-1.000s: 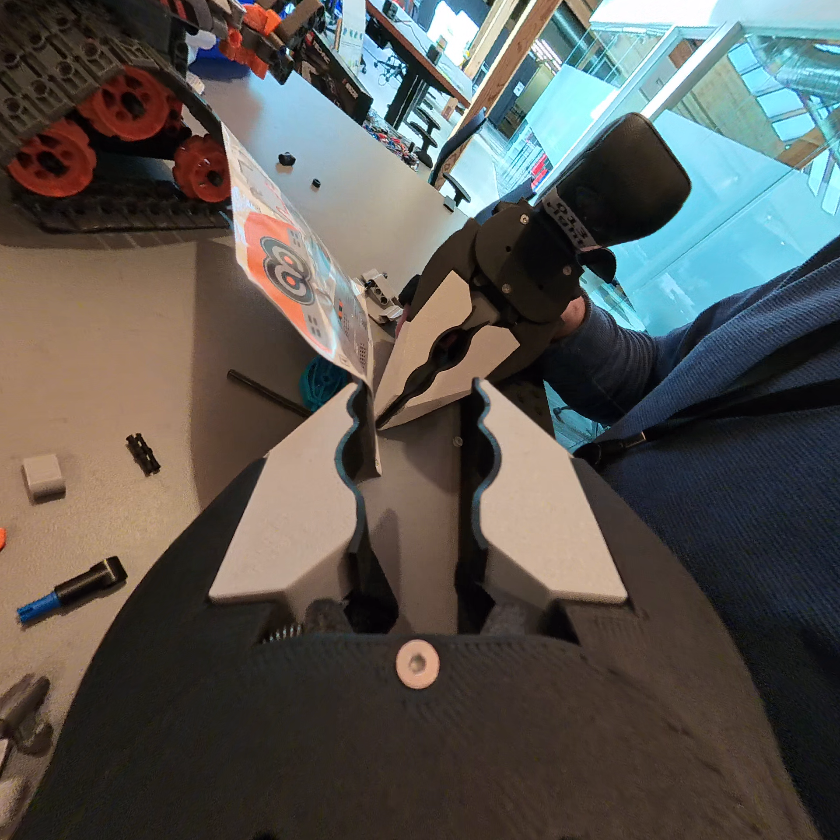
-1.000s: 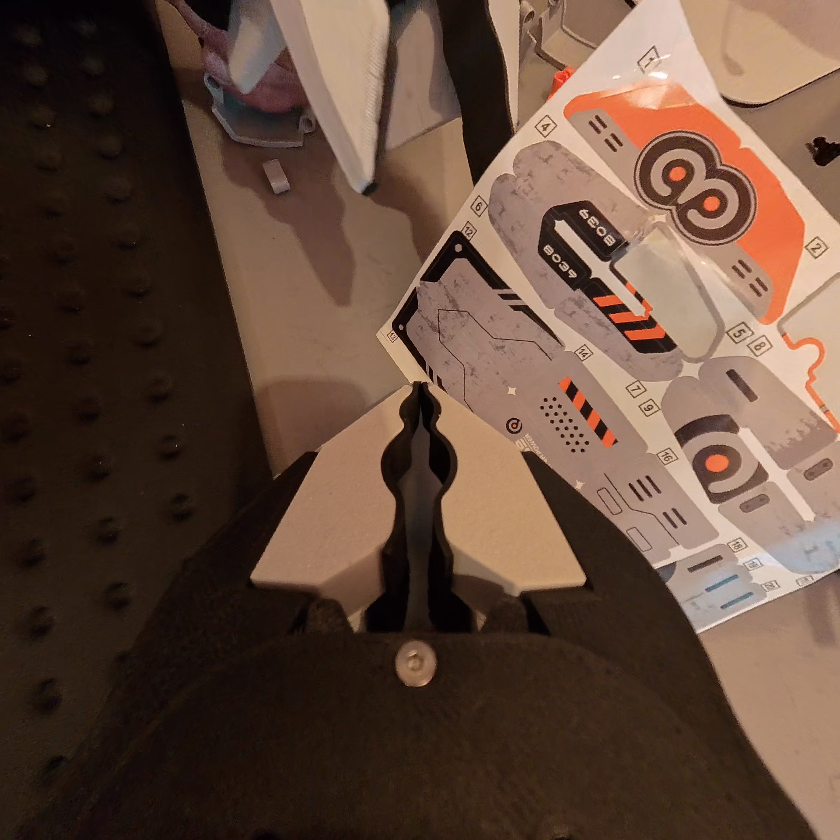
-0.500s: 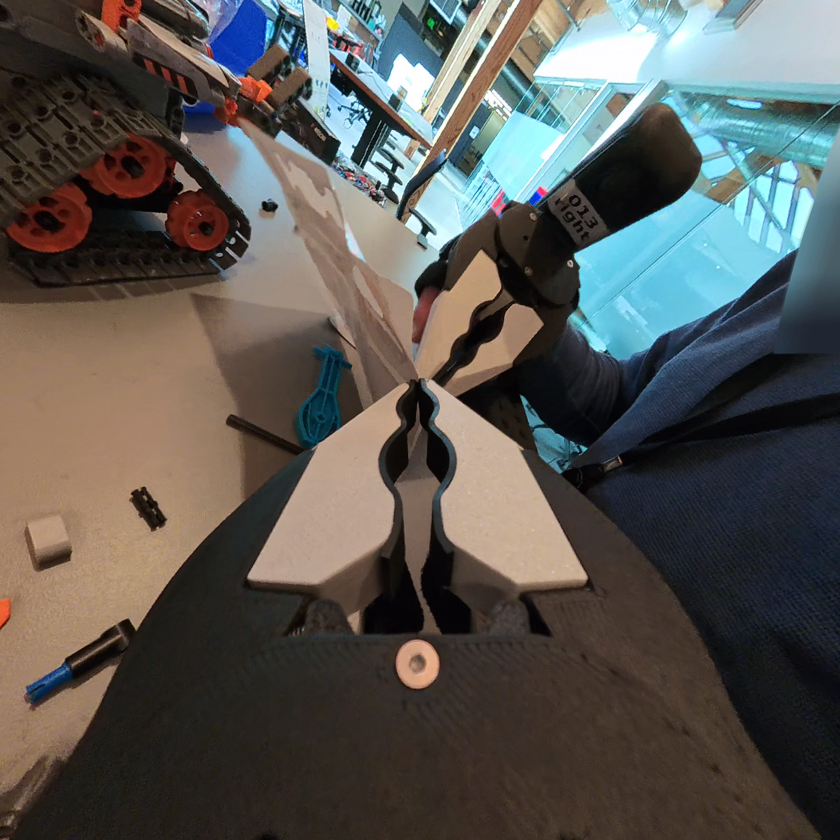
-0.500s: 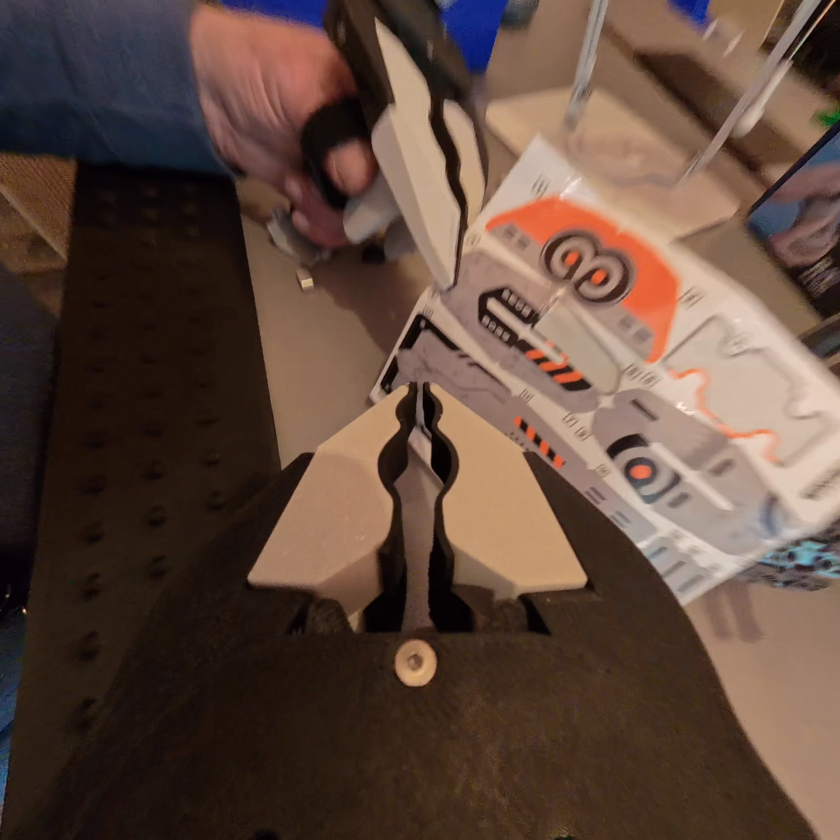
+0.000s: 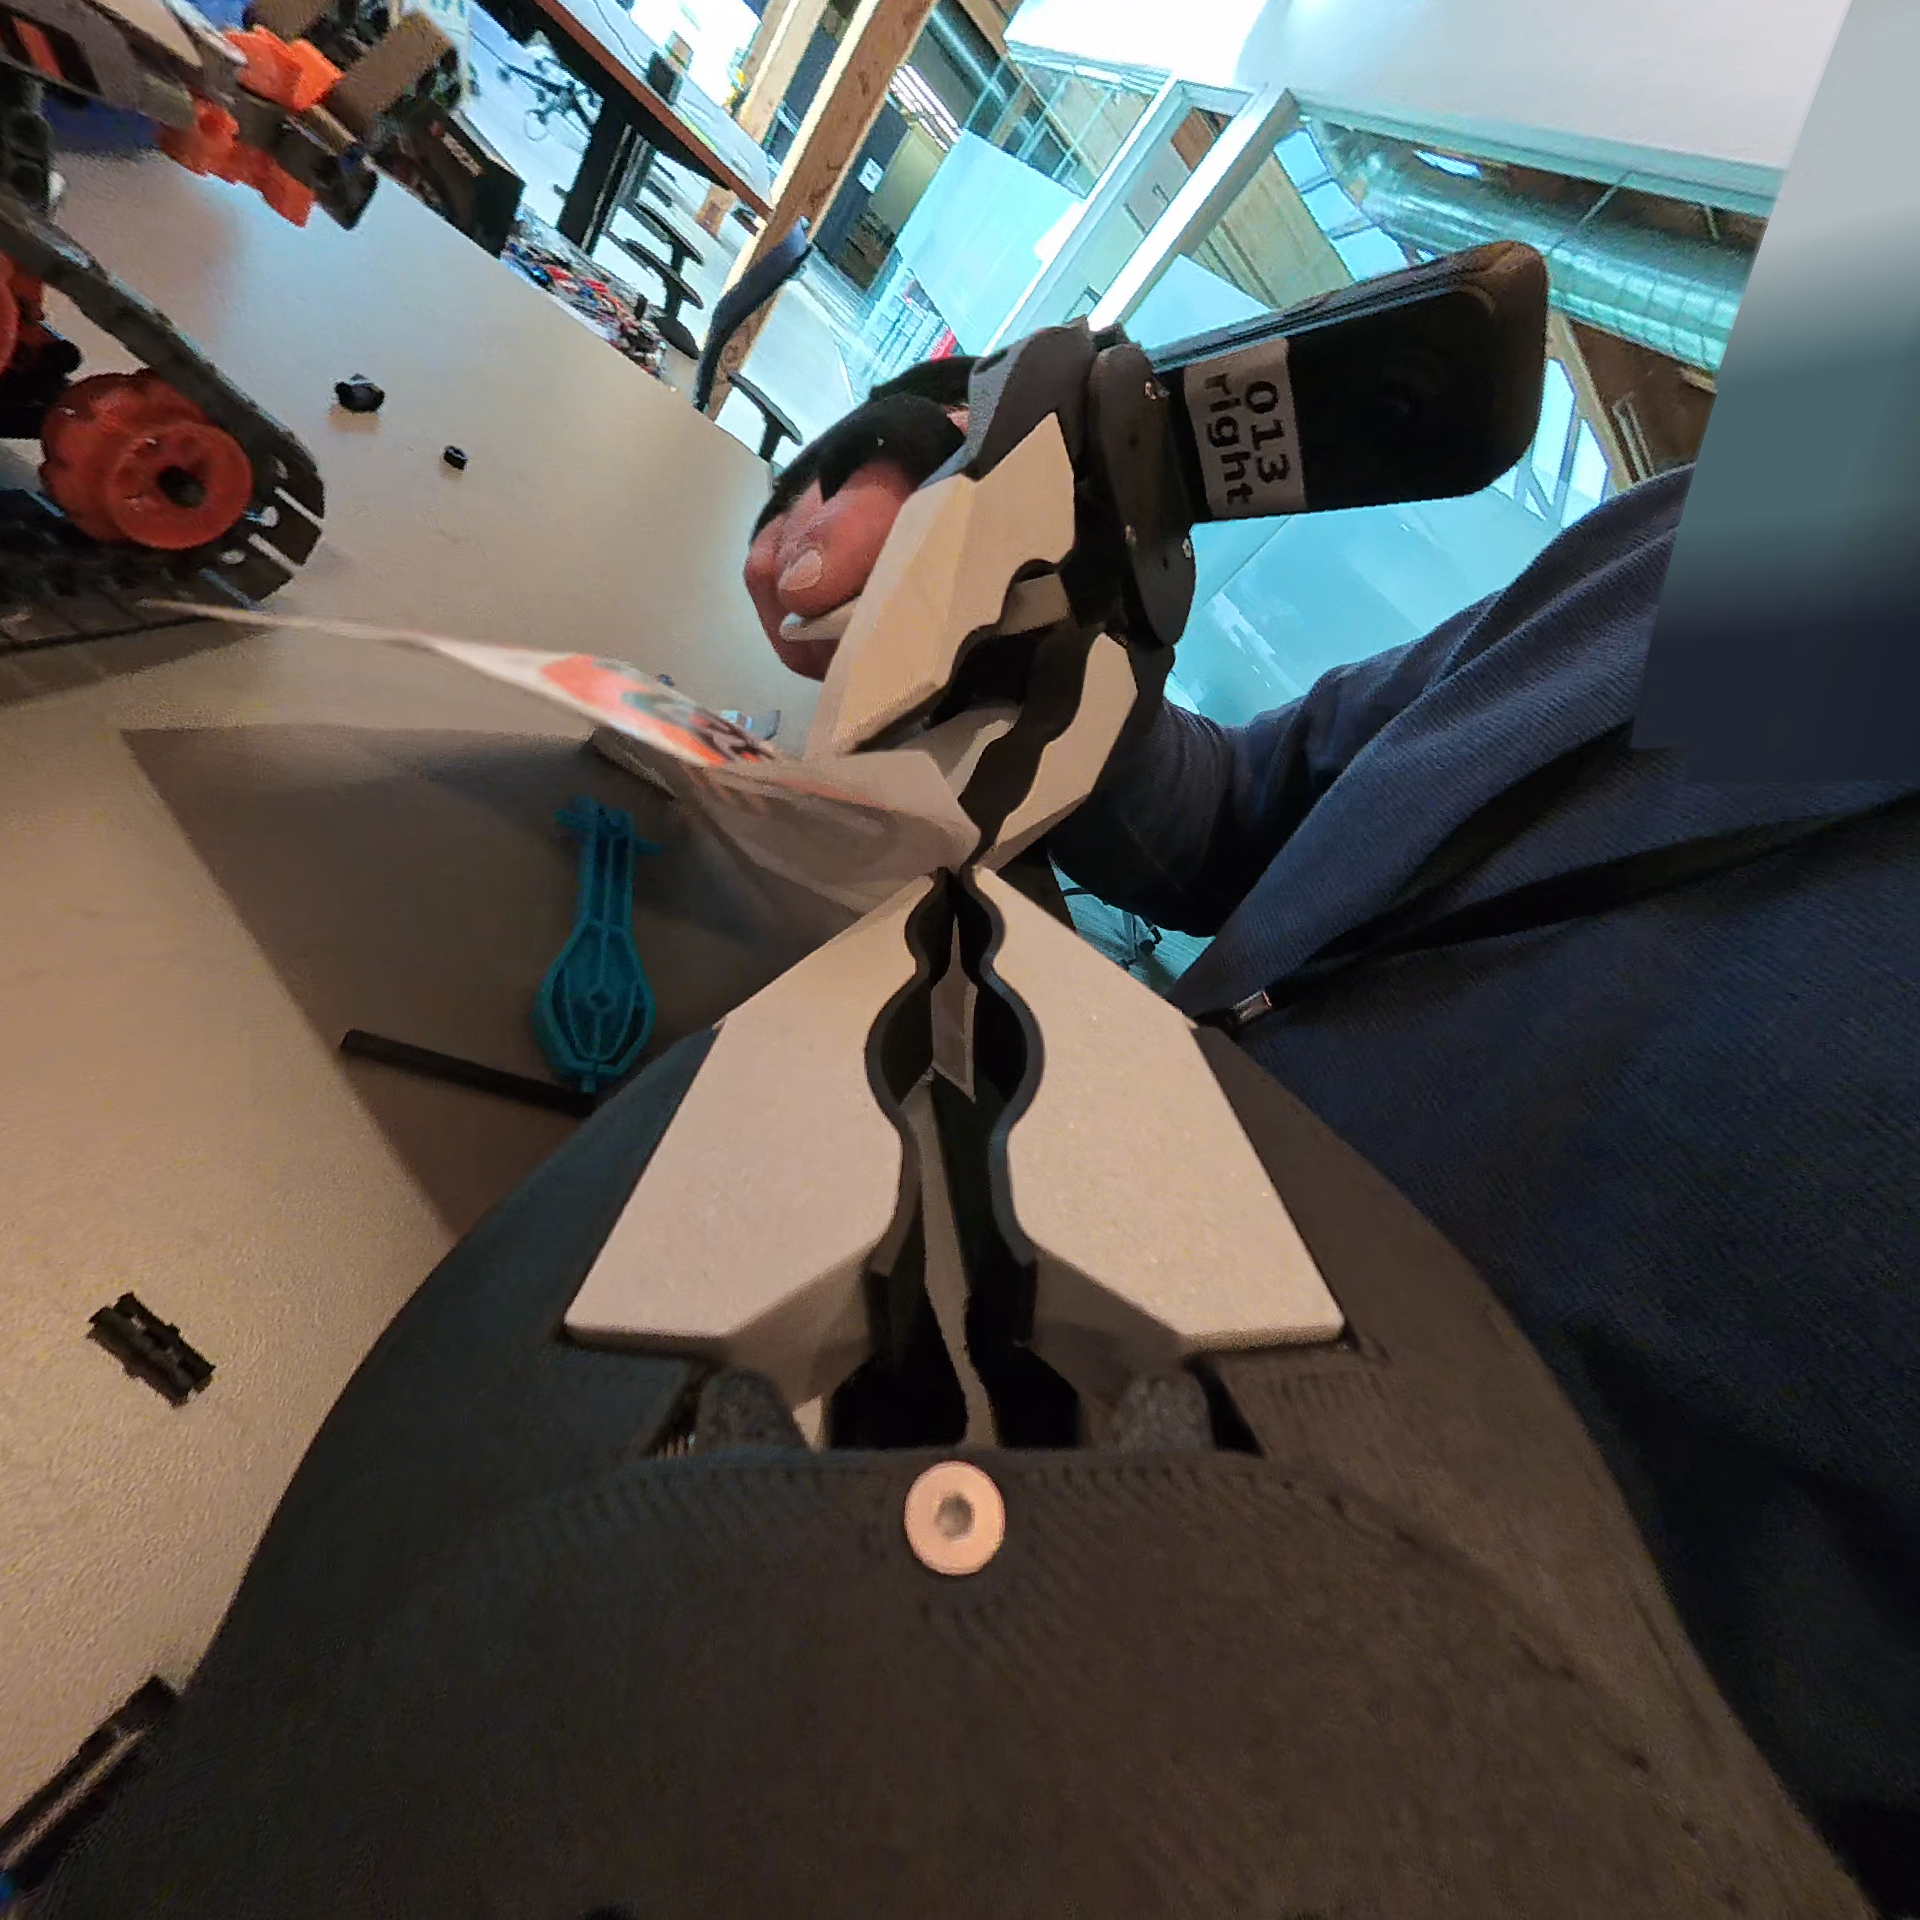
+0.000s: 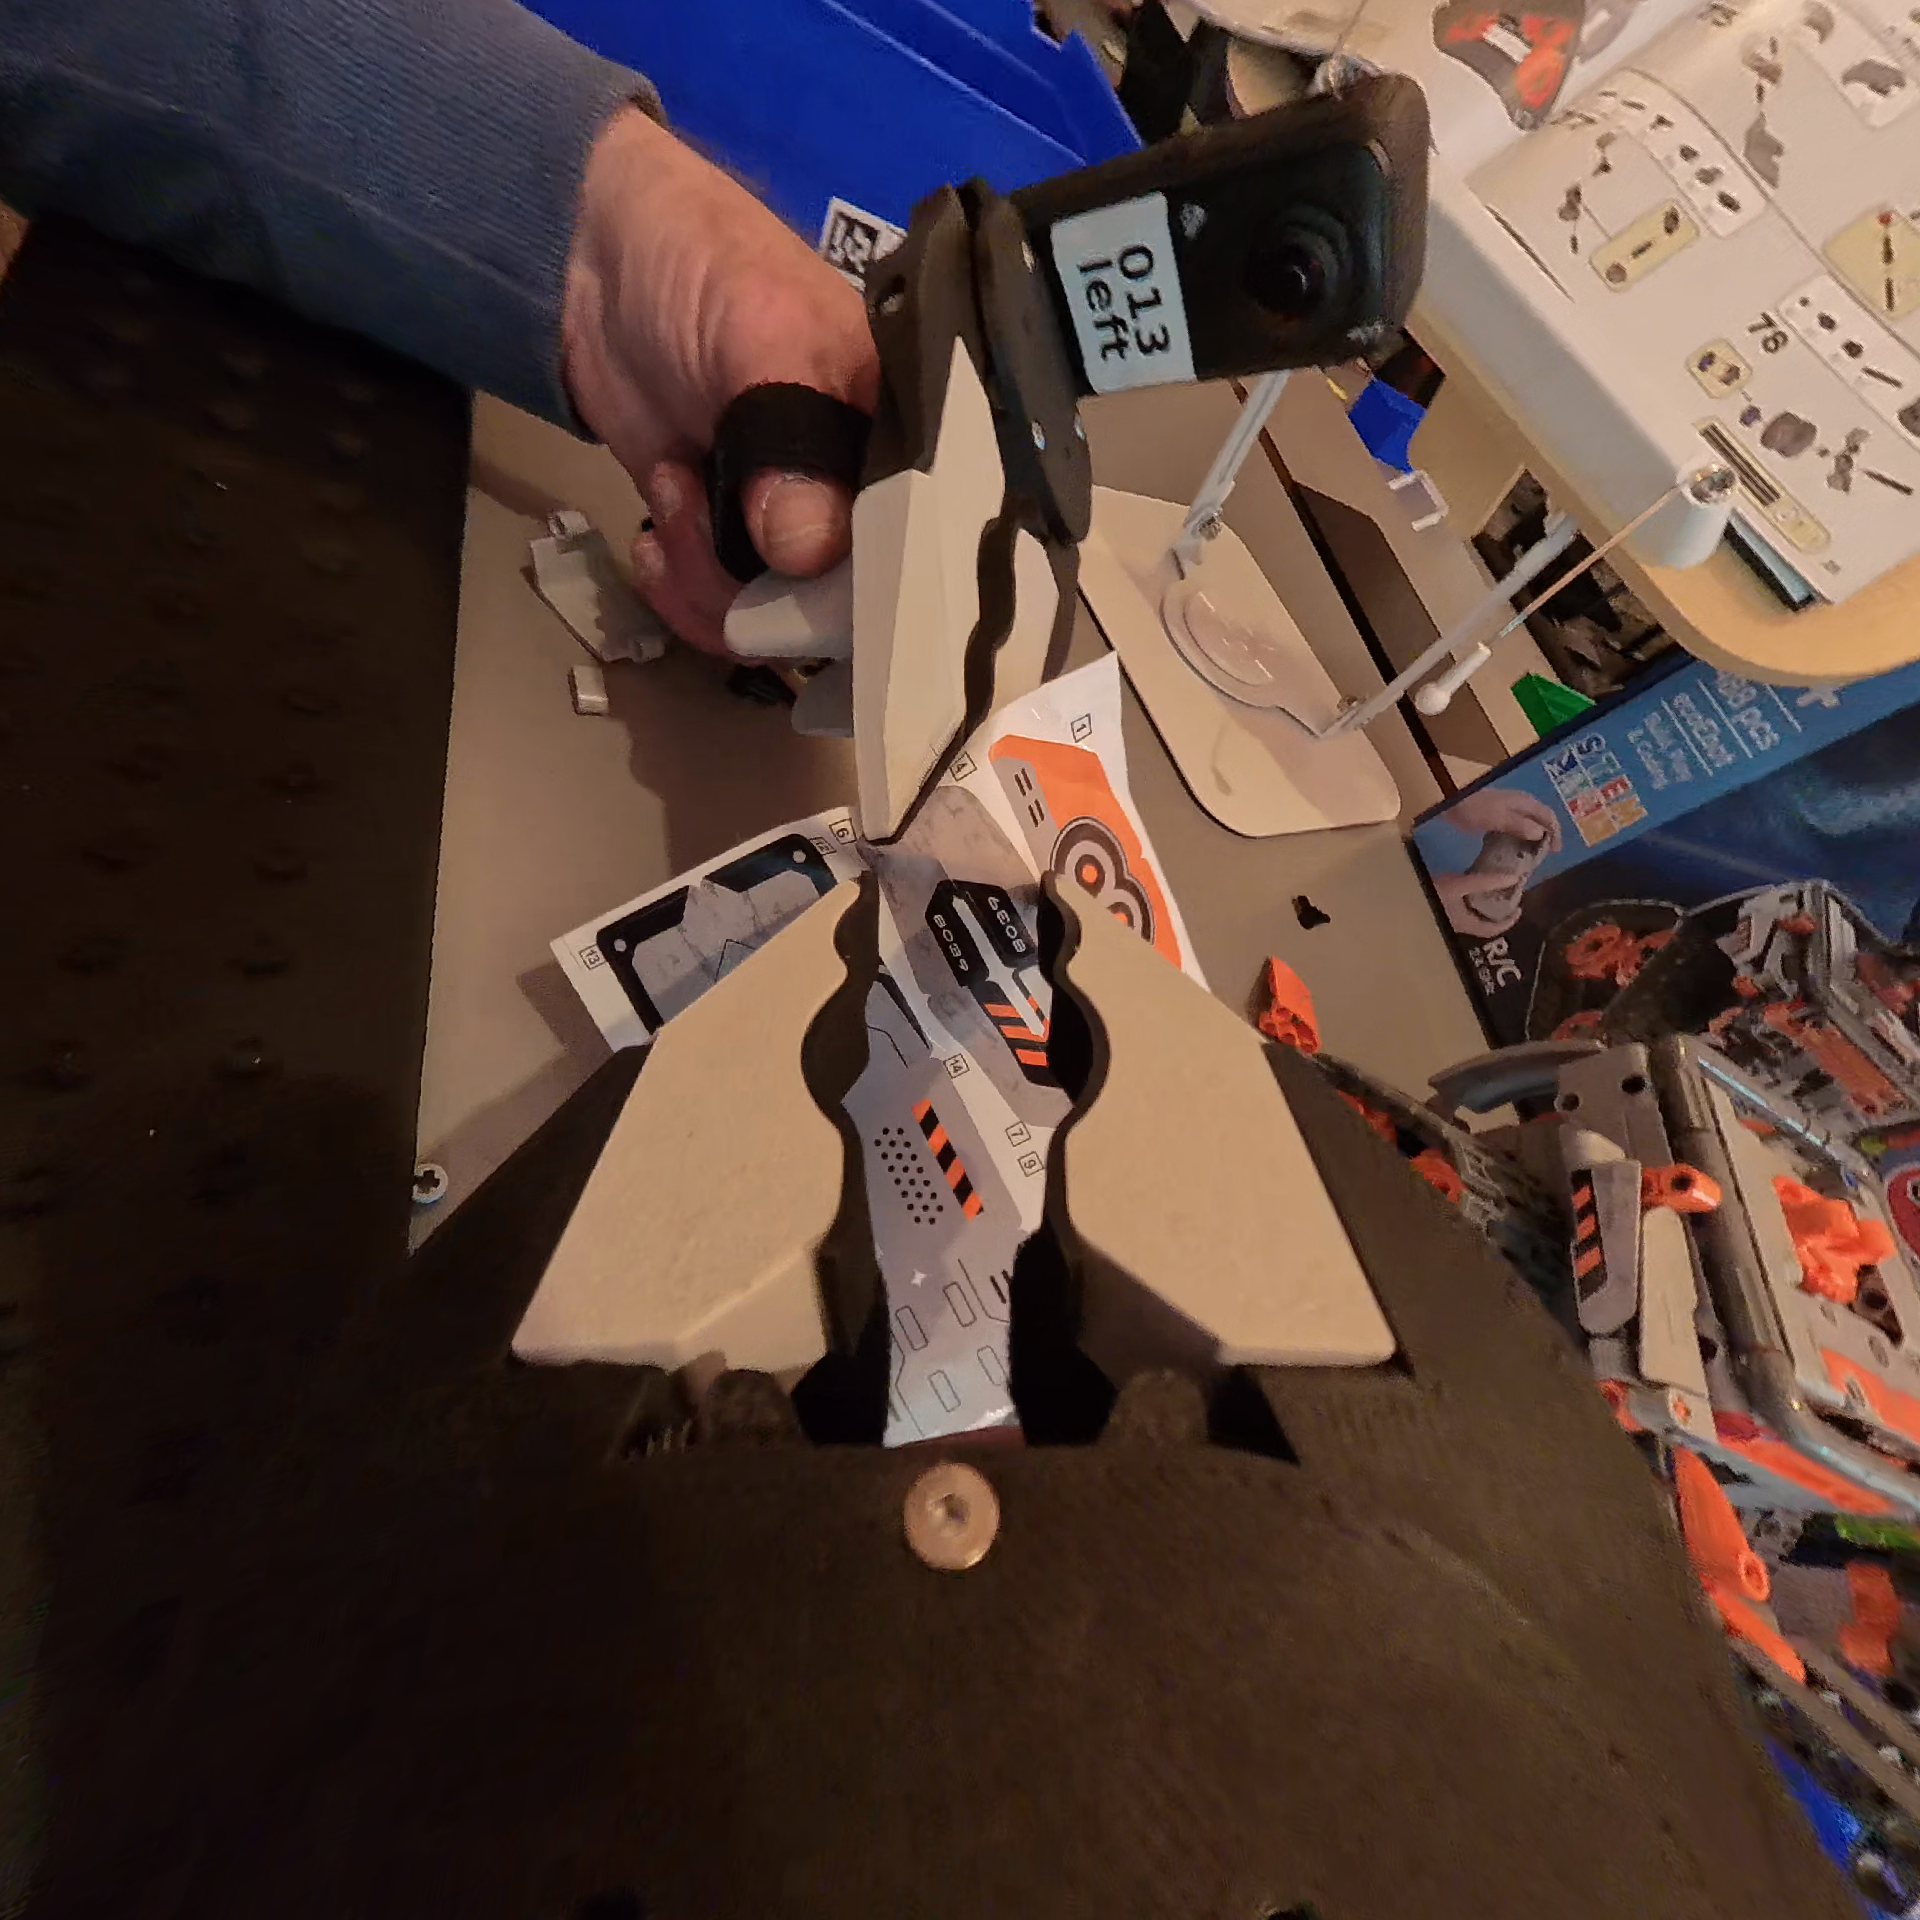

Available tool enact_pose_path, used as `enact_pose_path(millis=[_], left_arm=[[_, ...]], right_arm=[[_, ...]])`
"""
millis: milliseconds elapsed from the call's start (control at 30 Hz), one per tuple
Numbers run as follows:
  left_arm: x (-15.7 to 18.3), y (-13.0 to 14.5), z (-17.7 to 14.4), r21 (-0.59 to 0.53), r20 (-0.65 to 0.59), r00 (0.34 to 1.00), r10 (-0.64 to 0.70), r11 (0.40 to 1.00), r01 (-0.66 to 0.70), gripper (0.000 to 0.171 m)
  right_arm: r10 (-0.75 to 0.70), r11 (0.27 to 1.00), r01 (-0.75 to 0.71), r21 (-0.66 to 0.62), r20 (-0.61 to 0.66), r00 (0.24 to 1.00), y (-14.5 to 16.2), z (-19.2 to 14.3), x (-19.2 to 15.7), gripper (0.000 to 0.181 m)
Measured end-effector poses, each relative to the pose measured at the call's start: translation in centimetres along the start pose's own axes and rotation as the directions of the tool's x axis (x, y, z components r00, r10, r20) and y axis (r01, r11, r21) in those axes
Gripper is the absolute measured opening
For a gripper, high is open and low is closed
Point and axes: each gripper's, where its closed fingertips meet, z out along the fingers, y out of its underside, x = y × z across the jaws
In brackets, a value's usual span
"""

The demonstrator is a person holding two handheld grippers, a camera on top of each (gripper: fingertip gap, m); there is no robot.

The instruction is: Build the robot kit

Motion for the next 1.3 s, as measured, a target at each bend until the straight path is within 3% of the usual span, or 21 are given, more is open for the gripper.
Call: enact_pose_path(millis=[267, 400, 867, 967, 1300], left_arm=[[0.8, -1.3, 0.1, 0.046, -0.076, 0.996, 0.038, 0.998, -0.034, 0.002], [1.6, -1.9, 0.2, 0.081, -0.113, 0.992, 0.064, 0.995, -0.055, 0.014], [-0.1, -3.3, -0.1, 0.130, 0.094, 0.973, 0.210, 0.967, -0.221, 0.011], [0.0, -3.4, -0.3, 0.156, 0.076, 0.978, 0.192, 0.967, -0.202, 0.000], [0.3, -3.9, -0.8, 0.207, -0.011, 0.992, 0.126, 0.971, -0.121, 0.000]], right_arm=[[0.059, 0.995, -0.061, 0.079, 0.018, 0.998, -0.8, -0.3, 0.4, 0.017], [0.103, 0.989, -0.104, 0.108, 0.010, 0.995, -0.9, -0.7, 0.8, 0.013], [0.216, 0.974, -0.212, 0.079, -0.053, 0.975, -0.5, -0.5, 2.4, 0.009], [0.205, 0.976, -0.199, 0.087, -0.070, 0.976, -0.6, -0.6, 2.8, 0.009], [0.138, 0.987, -0.137, 0.087, -0.009, 0.990, -1.1, -1.5, 2.6, 0.009]])
